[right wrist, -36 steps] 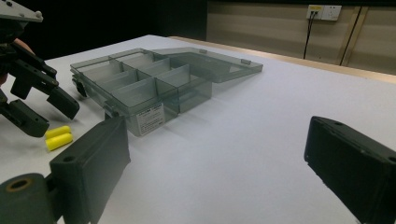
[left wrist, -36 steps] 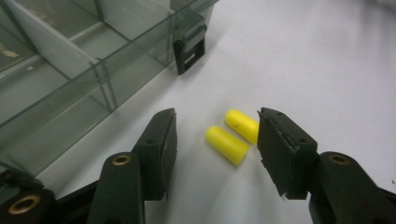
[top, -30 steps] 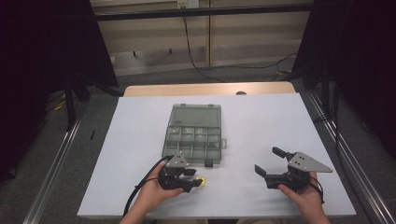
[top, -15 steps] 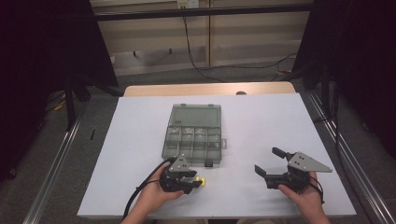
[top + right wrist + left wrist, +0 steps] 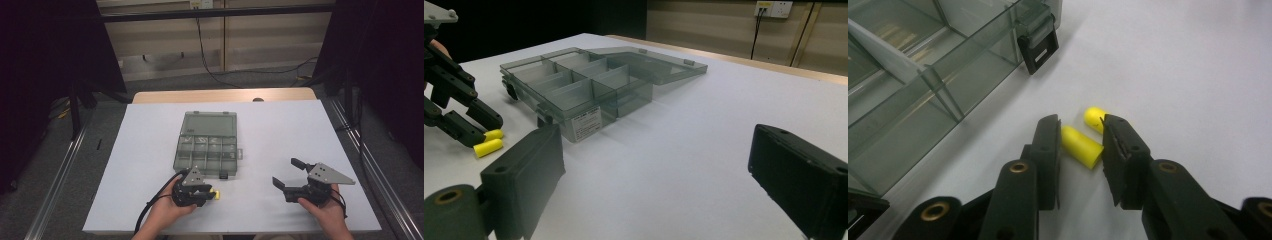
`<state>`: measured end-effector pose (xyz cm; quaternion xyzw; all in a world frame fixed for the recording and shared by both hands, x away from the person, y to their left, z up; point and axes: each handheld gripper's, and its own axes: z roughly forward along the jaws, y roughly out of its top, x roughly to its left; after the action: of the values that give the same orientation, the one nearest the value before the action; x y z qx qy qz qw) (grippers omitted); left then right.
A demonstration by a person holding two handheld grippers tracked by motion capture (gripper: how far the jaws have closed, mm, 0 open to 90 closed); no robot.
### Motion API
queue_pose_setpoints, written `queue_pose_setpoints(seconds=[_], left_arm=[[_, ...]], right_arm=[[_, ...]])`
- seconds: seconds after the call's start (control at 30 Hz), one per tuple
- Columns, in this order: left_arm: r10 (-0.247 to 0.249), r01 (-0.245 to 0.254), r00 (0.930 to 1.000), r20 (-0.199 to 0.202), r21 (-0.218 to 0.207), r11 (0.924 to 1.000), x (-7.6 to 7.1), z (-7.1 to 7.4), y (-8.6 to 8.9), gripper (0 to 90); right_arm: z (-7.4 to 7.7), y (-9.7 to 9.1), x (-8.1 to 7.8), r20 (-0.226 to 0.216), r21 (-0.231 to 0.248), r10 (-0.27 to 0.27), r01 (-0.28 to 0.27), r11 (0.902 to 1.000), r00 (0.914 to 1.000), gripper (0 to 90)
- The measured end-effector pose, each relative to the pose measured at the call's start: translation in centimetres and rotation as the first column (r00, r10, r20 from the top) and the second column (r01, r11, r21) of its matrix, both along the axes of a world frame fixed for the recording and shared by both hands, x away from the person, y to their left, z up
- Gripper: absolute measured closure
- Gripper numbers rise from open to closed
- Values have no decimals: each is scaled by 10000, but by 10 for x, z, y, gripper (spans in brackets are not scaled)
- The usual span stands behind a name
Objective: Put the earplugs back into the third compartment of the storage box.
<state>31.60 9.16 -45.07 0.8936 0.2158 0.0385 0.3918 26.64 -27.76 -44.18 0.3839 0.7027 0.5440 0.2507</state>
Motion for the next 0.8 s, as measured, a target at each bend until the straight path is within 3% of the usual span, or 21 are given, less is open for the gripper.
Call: queue_pose_setpoints(seconds=[0.37, 0.8], left_arm=[[229, -231, 9994, -265, -53, 9997, 0, 2, 0, 734], [495, -544, 9968, -624, -799, 9953, 4, 12, 6, 741]], right_arm=[[1, 0, -1, 46, 25, 21, -21, 10000, 10000, 74], [2, 1, -1, 170, 56, 23, -24, 10000, 9999, 74]])
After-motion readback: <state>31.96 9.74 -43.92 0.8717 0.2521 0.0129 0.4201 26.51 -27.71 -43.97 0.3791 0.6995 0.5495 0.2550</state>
